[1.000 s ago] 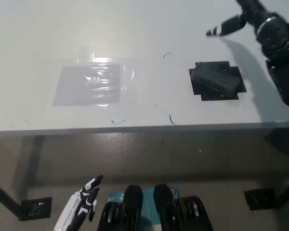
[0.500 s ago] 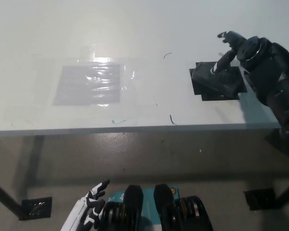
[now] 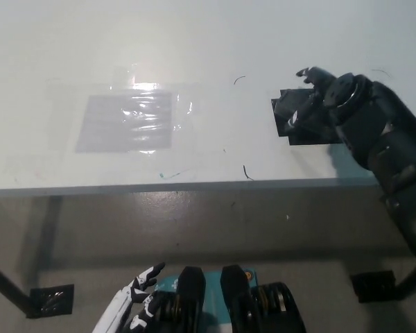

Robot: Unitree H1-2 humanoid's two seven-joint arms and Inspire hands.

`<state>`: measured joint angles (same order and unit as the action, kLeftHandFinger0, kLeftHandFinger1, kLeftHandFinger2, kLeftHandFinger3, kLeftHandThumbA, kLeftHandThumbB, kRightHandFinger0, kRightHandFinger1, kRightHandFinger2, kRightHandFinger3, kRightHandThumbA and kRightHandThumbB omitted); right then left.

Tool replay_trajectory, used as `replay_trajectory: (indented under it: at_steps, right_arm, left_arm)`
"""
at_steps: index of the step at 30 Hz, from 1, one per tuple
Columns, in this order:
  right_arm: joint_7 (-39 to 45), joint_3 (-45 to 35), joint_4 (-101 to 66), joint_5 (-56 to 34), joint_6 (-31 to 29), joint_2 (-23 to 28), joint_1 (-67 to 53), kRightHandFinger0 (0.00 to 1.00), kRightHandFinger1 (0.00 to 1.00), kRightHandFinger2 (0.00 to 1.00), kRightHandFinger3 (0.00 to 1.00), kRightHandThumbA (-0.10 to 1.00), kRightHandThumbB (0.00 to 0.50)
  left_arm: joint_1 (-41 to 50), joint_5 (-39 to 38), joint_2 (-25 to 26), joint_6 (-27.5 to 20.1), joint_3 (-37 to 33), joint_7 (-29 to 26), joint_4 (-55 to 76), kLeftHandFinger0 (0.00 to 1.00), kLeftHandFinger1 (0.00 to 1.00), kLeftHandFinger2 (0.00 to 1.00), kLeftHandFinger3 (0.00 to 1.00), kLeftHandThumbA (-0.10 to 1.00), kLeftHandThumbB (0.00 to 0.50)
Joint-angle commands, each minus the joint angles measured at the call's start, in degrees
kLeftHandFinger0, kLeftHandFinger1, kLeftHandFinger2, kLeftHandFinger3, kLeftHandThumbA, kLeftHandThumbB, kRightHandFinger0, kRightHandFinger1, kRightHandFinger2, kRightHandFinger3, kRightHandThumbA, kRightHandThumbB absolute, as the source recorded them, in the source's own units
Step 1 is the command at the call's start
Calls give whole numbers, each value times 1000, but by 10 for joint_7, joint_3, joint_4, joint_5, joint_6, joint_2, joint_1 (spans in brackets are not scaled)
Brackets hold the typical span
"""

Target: A whiteboard eraser is kept on the black marked spot on the table infront of the robot and the robot uses its right hand to swipe it back and forth on the table twice to clean it

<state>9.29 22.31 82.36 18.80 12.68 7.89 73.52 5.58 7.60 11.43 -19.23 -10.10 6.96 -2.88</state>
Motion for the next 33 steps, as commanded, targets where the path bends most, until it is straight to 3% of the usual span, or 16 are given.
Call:
replay_trajectory:
  at_steps: [1, 8, 11, 13, 23, 26, 27, 28, 29, 30, 31, 32, 33]
  right_arm:
    - [-4, 5, 2, 11, -11, 1, 10, 1000, 1000, 1000, 1000, 1000, 378]
    - [-10, 41, 7, 43, 6, 6, -13, 1000, 1000, 1000, 1000, 1000, 383]
    - [-24, 59, 8, 56, 23, 6, -18, 1000, 1000, 1000, 1000, 1000, 407]
    - [-29, 82, 8, 74, 21, 13, -25, 1000, 1000, 1000, 1000, 1000, 378]
    - [-48, 112, 8, 92, 29, 21, -20, 1000, 1000, 1000, 1000, 1000, 381]
    - [-57, 121, 7, 101, 21, 24, -18, 1000, 1000, 1000, 1000, 1000, 361]
    - [-69, 122, 7, 104, 18, 25, -17, 931, 1000, 1000, 1000, 1000, 343]
    - [-81, 120, 6, 102, 12, 27, -17, 967, 1000, 1000, 1000, 964, 305]
    - [-87, 118, 5, 100, 8, 28, -16, 977, 1000, 1000, 1000, 940, 307]
    - [-99, 113, 4, 96, 2, 29, -17, 916, 1000, 1000, 1000, 873, 282]
    - [-100, 113, 4, 95, 2, 30, -17, 905, 1000, 1000, 1000, 875, 276]
    - [-104, 112, 4, 95, 2, 29, -15, 823, 932, 973, 1000, 854, 264]
    - [-116, 108, 3, 92, -1, 30, -14, 742, 813, 847, 959, 815, 246]
  left_arm:
    - [-1, 9, 6, -20, -2, 7, 21, 1000, 1000, 1000, 1000, 897, 363]
    - [-1, 8, 4, -14, -2, 9, 24, 1000, 1000, 1000, 1000, 904, 375]
    - [-1, 8, 5, -15, 0, 9, 24, 1000, 1000, 1000, 1000, 903, 372]
    - [-3, 7, 6, -17, 0, 9, 23, 1000, 1000, 1000, 1000, 894, 369]
    - [-6, 8, 7, -19, 4, 7, 20, 1000, 1000, 1000, 1000, 889, 378]
    - [-8, 10, 8, -20, 3, 7, 19, 1000, 1000, 1000, 1000, 886, 376]
    - [-9, 8, 8, -18, 3, 8, 20, 1000, 1000, 1000, 1000, 875, 380]
    - [-11, 7, 8, -17, 3, 9, 20, 1000, 1000, 1000, 1000, 862, 385]
    - [-12, 6, 9, -16, 3, 10, 20, 1000, 1000, 1000, 1000, 860, 385]
    - [-14, 10, 10, -18, 2, 10, 19, 1000, 1000, 1000, 1000, 856, 386]
    - [-14, 11, 9, -18, 1, 10, 18, 1000, 1000, 1000, 1000, 855, 386]
    - [-15, 12, 10, -18, 1, 10, 18, 1000, 1000, 1000, 1000, 852, 387]
    - [-17, 15, 11, -17, 0, 11, 20, 1000, 1000, 1000, 1000, 843, 389]
